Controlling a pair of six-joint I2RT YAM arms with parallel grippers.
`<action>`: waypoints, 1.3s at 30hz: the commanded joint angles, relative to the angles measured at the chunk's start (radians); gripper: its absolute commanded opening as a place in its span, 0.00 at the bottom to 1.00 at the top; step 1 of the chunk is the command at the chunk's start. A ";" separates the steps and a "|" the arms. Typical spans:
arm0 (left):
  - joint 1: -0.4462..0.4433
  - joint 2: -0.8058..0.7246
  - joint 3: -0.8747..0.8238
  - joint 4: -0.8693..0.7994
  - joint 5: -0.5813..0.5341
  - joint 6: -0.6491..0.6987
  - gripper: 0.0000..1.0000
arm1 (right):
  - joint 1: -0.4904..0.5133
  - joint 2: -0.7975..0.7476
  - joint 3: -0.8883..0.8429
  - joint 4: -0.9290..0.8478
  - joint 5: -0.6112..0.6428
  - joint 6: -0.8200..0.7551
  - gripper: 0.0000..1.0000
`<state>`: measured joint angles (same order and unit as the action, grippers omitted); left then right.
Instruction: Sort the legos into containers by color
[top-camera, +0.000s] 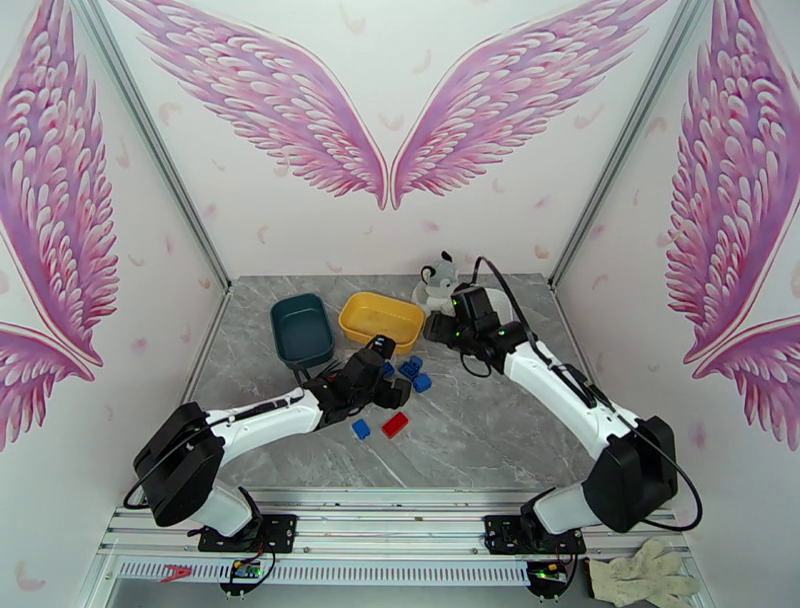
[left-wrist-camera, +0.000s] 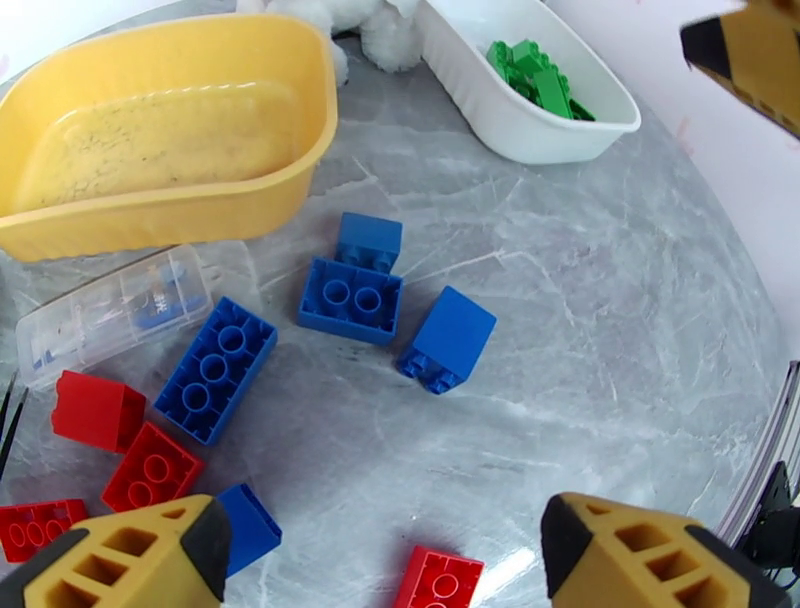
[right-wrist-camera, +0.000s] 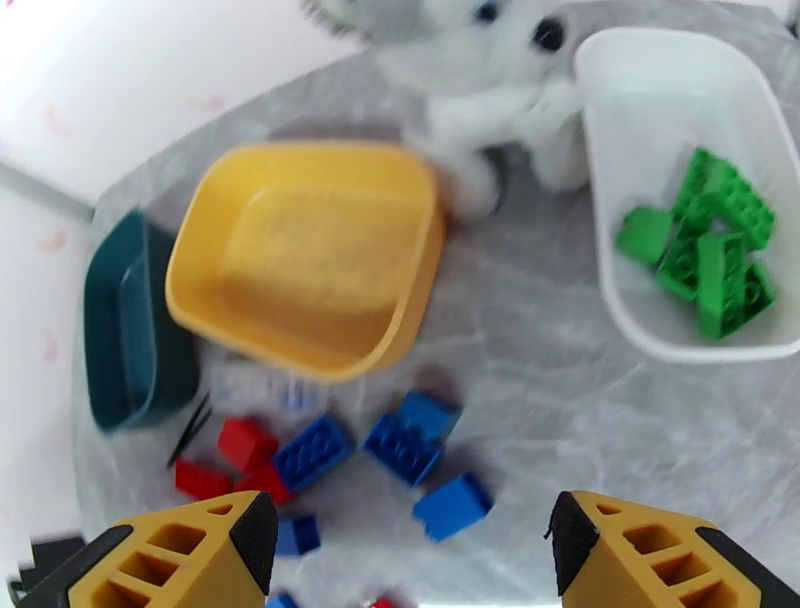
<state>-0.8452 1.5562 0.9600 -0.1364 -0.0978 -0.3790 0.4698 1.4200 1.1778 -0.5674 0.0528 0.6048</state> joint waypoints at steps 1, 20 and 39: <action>-0.005 -0.001 0.082 -0.154 -0.010 0.061 0.85 | -0.006 -0.091 -0.149 0.033 -0.020 -0.010 0.78; -0.142 0.101 0.018 -0.248 -0.105 0.149 0.85 | 0.002 -0.218 -0.437 0.252 -0.178 -0.034 0.83; -0.142 0.295 0.097 -0.275 -0.051 0.170 0.59 | -0.025 -0.228 -0.434 0.203 -0.060 -0.014 0.92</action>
<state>-0.9886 1.8084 1.0290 -0.3939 -0.1513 -0.2131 0.4580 1.1786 0.7502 -0.3511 -0.0334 0.5789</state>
